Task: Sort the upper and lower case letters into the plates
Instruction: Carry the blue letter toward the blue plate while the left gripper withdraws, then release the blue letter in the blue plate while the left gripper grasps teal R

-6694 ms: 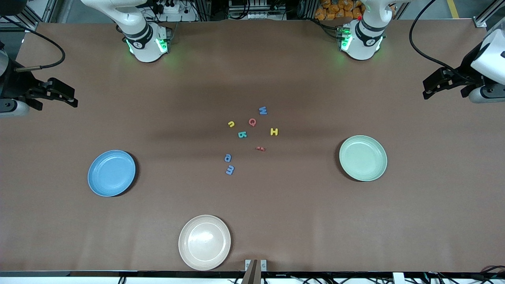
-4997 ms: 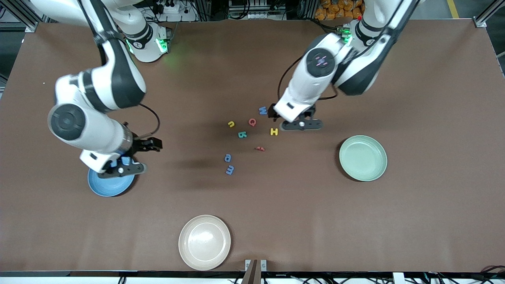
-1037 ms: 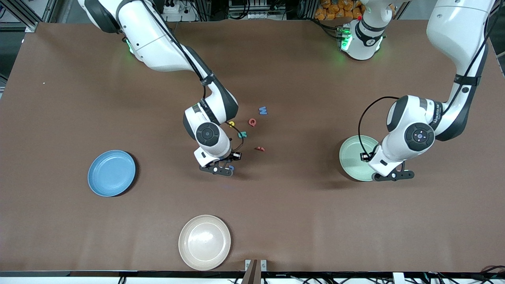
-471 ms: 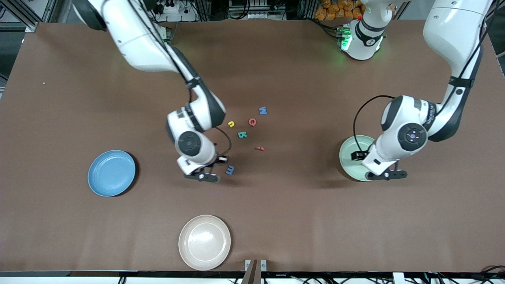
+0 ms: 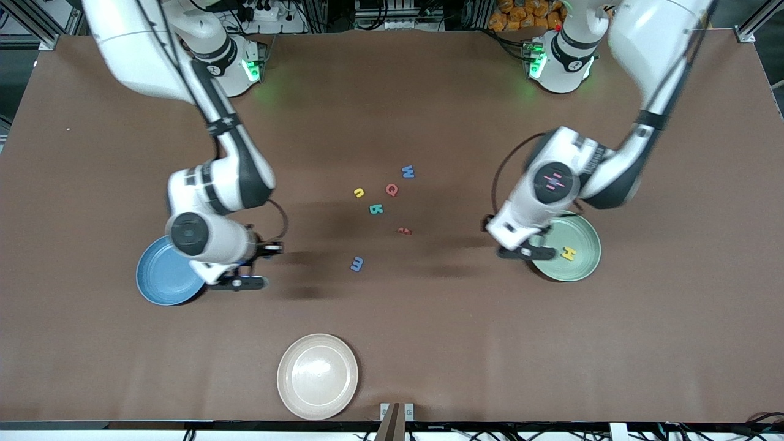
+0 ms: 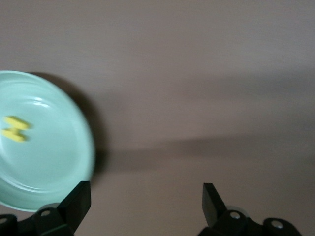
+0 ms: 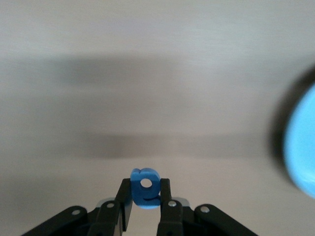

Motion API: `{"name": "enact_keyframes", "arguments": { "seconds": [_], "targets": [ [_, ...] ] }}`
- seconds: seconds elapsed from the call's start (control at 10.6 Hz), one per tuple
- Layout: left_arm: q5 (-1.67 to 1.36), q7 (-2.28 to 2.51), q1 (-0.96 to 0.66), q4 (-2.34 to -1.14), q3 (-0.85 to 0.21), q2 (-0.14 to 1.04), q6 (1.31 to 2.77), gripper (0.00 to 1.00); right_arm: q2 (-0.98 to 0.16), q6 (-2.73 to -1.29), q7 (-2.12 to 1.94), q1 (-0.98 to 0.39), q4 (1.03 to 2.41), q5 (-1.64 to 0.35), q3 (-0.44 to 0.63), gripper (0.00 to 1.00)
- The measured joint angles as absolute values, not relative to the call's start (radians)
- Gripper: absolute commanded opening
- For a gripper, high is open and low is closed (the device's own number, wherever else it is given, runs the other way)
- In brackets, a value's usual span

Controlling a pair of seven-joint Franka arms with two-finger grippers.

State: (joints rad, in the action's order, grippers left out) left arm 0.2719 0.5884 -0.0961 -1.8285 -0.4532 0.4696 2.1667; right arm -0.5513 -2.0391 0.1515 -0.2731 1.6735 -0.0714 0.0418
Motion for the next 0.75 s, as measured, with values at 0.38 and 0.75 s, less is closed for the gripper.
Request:
{"name": "enact_keyframes", "arguments": {
  "seconds": [0.38,0.75],
  "targets": [
    [0.272,0.629,-0.320,-1.775,-0.448,0.508,2.193,1.00,-0.478,-2.050,-0.108,-0.080,1.774,-0.003,0.044,0.00],
    [0.274,0.563,-0.479,-1.634,-0.438,0.670,2.264,1.00,-0.484,-2.145,-0.211,0.013,1.812,0.014,0.042,0.69]
  ]
}}
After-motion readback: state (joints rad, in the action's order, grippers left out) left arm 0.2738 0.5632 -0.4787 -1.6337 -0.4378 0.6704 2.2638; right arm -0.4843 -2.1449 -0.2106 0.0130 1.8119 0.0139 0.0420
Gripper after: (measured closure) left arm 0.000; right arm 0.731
